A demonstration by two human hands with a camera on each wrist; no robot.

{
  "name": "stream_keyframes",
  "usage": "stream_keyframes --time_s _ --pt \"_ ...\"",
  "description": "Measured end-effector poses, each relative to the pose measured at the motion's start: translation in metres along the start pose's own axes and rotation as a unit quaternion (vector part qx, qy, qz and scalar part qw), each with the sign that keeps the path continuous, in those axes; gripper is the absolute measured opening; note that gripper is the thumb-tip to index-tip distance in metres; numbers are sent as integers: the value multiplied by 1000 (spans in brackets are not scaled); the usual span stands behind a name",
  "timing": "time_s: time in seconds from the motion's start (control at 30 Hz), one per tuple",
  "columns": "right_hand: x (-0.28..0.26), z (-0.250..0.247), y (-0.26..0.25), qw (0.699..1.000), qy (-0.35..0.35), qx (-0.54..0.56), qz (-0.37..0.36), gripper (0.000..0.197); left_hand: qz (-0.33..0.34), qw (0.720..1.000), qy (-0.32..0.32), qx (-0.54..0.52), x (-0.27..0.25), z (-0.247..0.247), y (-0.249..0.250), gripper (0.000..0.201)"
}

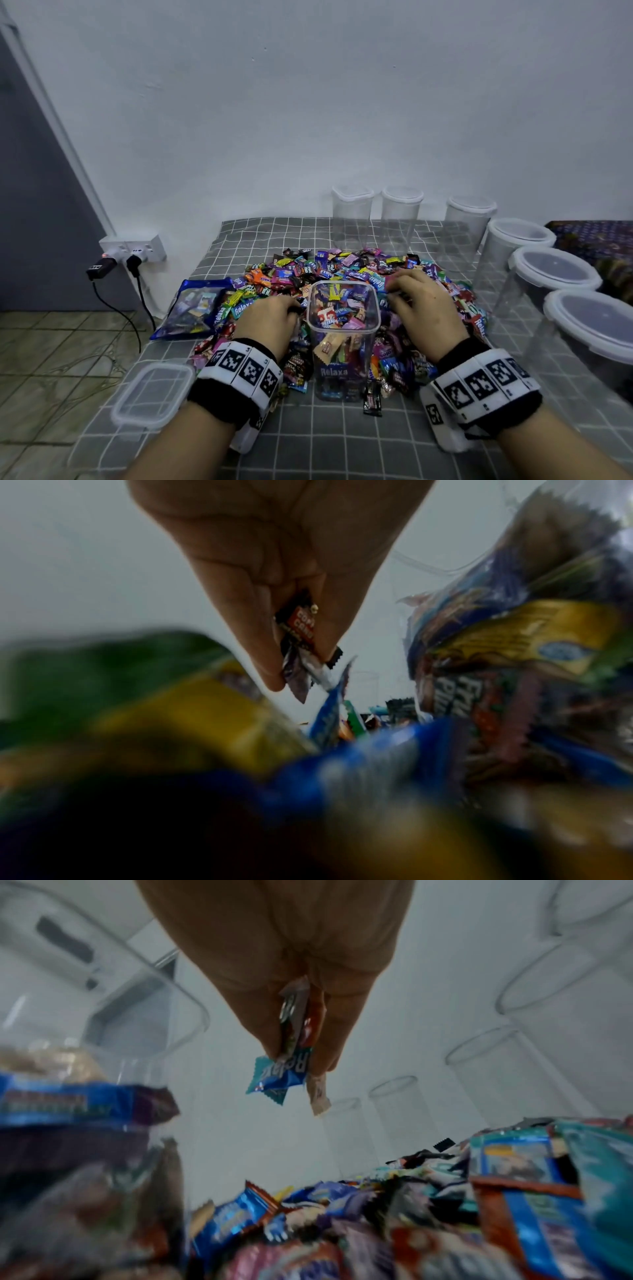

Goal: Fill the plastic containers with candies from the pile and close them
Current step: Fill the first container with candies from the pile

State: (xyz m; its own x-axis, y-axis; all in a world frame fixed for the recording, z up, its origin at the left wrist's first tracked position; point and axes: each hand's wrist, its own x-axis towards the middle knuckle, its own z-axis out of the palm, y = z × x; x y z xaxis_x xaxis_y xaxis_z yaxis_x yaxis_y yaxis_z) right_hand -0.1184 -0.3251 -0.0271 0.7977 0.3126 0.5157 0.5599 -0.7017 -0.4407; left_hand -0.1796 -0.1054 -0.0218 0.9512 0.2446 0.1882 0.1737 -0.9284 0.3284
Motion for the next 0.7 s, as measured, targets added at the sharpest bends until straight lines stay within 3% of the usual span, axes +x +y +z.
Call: stream_keyframes --time_s 0.17,0.27,0.6,0.7 --pt "7 -15 -13 989 133 60 -34 6 1 1000 1 -2 1 3 -2 26" --pt "12 -24 -28 978 168 106 -62 14 0 1000 1 -8 2 4 -3 25" --pt "1 -14 -55 979 67 148 -127 16 9 1000 4 -18 2 4 -4 26" --pt "-4 -12 -55 977 38 154 -145 24 5 1000 2 -24 3 5 -3 25"
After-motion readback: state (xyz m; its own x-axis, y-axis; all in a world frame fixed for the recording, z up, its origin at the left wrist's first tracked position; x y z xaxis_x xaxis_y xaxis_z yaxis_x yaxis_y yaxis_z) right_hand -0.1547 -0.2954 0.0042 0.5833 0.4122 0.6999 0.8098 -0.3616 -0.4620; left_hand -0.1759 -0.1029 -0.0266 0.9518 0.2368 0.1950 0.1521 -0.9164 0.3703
